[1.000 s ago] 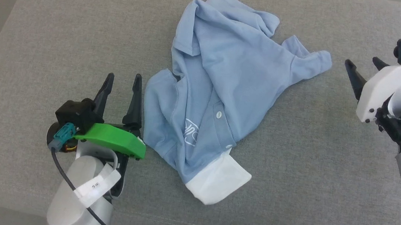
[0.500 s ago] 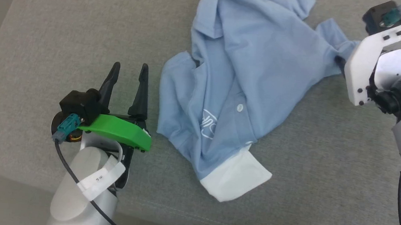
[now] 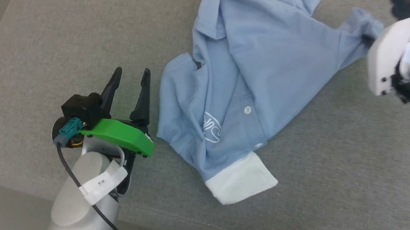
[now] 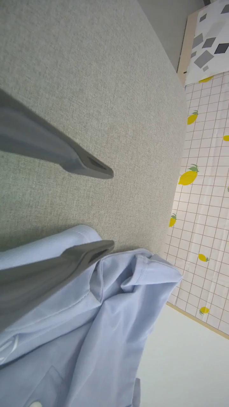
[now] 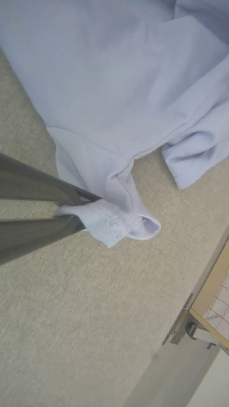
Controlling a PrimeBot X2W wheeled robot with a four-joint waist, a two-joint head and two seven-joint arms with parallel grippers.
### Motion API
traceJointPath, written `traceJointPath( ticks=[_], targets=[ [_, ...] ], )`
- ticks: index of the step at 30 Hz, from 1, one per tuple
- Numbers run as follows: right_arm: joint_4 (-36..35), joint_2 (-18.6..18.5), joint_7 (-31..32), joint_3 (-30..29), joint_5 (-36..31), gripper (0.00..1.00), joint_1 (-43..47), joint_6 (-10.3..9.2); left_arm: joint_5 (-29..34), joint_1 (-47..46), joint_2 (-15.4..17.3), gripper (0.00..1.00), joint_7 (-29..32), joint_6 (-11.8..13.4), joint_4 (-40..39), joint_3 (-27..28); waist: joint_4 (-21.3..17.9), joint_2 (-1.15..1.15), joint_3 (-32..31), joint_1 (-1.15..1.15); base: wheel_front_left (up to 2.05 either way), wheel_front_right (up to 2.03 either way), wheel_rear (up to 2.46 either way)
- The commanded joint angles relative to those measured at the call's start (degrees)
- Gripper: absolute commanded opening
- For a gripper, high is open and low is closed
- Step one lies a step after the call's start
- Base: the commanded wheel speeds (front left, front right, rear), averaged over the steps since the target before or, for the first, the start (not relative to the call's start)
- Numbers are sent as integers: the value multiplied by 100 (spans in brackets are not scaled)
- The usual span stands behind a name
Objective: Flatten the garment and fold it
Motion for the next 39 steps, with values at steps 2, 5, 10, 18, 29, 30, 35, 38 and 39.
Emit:
traceJointPath(
  ticks=[2,5,10,18,29,30,35,38,39],
  targets=[
    [-354,-289,40,-100,89,0,208,-10,-2,25,58,100,-42,28,13,23,-344,0,-386,0,0,0,0],
    [-915,-684,404,-358,190,0,671,-10,-20,113,95,100,-42,48,0,52,-525,0,-555,0,0,0,0],
    [-1557,-779,1038,-1081,426,0,2113,-10,-51,198,105,100,-10,75,-34,33,-692,0,-694,0,0,0,0],
    [-2025,300,1030,-2177,271,0,3841,-10,-112,265,144,100,74,88,-59,3,-739,0,-794,0,0,0,0],
    [-3326,1556,-622,-4008,214,100,4449,-10,-224,613,236,100,201,200,-70,60,-738,0,-1197,0,0,0,0],
    [-3404,1616,-699,-4107,178,100,4525,-10,-239,655,241,100,232,220,-81,67,-741,0,-1225,0,0,0,0],
    [-3563,1768,-815,-4270,18,100,4713,-10,-286,785,282,100,681,380,-92,62,-756,0,-1280,0,0,0,0],
    [-3601,1831,-812,-4268,-28,100,4706,-10,-329,735,324,100,1549,541,-109,-31,-736,0,-1281,0,0,0,0],
    [-3606,1844,-806,-4259,-41,100,4696,-10,-341,707,340,100,1933,597,-103,-86,-725,0,-1285,0,0,0,0]
  ],
)
